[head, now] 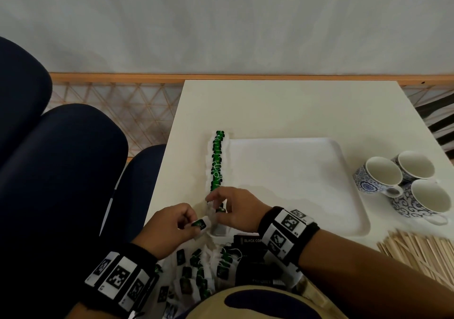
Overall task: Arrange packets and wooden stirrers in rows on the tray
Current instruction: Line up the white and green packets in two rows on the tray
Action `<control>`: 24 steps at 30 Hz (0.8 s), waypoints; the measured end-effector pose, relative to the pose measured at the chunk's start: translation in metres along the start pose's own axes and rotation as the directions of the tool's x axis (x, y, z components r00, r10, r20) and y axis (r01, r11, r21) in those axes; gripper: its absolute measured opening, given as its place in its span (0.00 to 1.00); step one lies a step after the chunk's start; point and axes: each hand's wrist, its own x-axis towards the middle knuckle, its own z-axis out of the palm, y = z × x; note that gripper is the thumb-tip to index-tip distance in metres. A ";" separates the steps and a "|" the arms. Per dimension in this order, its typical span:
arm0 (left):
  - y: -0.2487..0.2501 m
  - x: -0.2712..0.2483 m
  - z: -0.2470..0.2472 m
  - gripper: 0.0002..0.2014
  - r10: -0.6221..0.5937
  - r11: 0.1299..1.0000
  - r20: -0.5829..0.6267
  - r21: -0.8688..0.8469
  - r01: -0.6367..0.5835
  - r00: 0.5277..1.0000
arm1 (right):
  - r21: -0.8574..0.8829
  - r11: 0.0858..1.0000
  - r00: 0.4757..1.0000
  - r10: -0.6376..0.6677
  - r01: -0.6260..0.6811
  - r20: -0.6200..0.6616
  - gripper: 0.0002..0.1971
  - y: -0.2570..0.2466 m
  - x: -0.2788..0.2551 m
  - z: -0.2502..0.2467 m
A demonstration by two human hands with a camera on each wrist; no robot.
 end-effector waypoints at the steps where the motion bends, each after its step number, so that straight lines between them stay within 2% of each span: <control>1: 0.004 0.001 0.000 0.08 0.020 1.000 -0.006 -0.013 -0.020 1.000 | -0.022 1.000 0.998 -0.003 0.004 0.056 0.17 -0.002 -0.001 -0.001; 5: 0.017 0.004 0.003 0.06 0.066 0.996 -0.021 -0.057 -0.067 0.998 | -0.168 0.985 0.995 -0.008 0.025 0.104 0.12 -0.006 -0.004 0.000; 9: 0.011 0.009 0.004 0.06 0.032 0.999 -0.074 0.044 -0.028 0.997 | -0.271 0.957 0.990 0.128 -0.106 0.064 0.15 0.005 -0.007 0.002; 13: 0.000 0.013 0.009 0.06 -0.072 0.987 -0.040 0.140 0.077 0.997 | -0.300 0.933 0.973 0.224 -0.198 0.054 0.14 0.018 -0.006 0.010; 16: -0.005 0.017 0.018 0.08 -0.125 0.970 0.005 0.213 0.121 0.992 | -0.282 0.929 0.961 0.269 -0.241 0.064 0.20 0.020 -0.006 0.016; 20: -0.007 0.023 0.027 0.16 -0.163 0.952 0.037 0.268 0.148 0.986 | -0.305 0.921 0.961 0.271 -0.244 0.051 0.23 0.017 -0.004 0.021; 24: -0.006 0.026 0.031 0.16 -0.164 0.943 0.011 0.295 0.153 0.986 | -0.312 0.919 0.964 0.265 -0.243 0.030 0.22 0.015 -0.001 0.023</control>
